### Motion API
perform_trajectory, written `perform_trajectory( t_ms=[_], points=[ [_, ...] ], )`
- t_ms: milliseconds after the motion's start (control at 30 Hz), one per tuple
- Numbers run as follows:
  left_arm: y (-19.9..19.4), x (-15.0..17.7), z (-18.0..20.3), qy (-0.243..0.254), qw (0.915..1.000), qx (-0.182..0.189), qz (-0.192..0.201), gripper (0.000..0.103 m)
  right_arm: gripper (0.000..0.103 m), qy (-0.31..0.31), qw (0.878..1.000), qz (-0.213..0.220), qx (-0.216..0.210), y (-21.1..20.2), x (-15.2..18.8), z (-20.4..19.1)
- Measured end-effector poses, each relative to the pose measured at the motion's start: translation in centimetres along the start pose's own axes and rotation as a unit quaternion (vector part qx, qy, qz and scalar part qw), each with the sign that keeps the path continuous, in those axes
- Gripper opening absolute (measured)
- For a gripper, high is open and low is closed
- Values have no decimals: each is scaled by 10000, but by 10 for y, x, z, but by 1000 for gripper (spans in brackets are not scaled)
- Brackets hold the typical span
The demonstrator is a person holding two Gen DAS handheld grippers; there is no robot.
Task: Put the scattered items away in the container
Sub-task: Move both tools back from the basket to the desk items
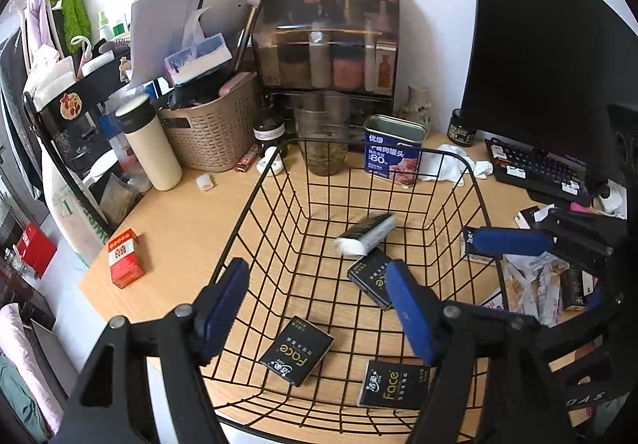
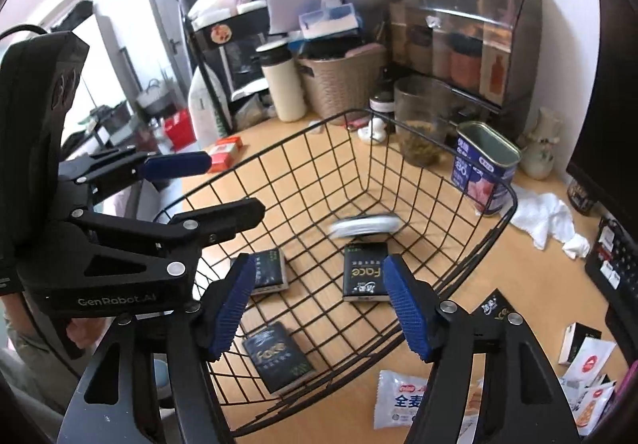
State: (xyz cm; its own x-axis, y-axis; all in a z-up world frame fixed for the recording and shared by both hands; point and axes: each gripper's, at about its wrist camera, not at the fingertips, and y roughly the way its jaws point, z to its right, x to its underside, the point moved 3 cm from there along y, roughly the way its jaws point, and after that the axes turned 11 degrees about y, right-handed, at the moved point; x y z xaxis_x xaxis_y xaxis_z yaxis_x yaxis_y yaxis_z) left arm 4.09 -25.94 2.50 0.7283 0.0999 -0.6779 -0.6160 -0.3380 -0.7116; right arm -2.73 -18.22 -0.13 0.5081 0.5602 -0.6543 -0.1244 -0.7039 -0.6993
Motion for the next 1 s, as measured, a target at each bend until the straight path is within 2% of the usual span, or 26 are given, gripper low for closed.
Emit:
perform_trajectory(
  t_ms=[100, 233, 467, 700, 867, 1000],
  points=[
    [-9, -3, 10, 64, 9999, 106, 96, 75, 66, 11, 10000, 43, 22, -8, 1, 3],
    [-20, -8, 37, 312, 9988, 298, 232, 75, 66, 16, 9992, 206, 339, -35, 6, 19],
    [-29, -11, 119, 1034, 9903, 894, 269, 75, 66, 376, 9939, 550, 877, -105, 34, 67],
    [-6, -2, 209, 1677, 9739, 1531, -80, 75, 66, 1147, 9807, 538, 1488, -149, 89, 144],
    [24, 8, 255, 1956, 9642, 1740, -414, 75, 66, 1667, 9631, 411, 2075, -160, 133, 198],
    [47, 12, 284, 2241, 9578, 1697, -598, 75, 67, 1881, 9546, 215, 2300, -159, 163, 231]
  ],
)
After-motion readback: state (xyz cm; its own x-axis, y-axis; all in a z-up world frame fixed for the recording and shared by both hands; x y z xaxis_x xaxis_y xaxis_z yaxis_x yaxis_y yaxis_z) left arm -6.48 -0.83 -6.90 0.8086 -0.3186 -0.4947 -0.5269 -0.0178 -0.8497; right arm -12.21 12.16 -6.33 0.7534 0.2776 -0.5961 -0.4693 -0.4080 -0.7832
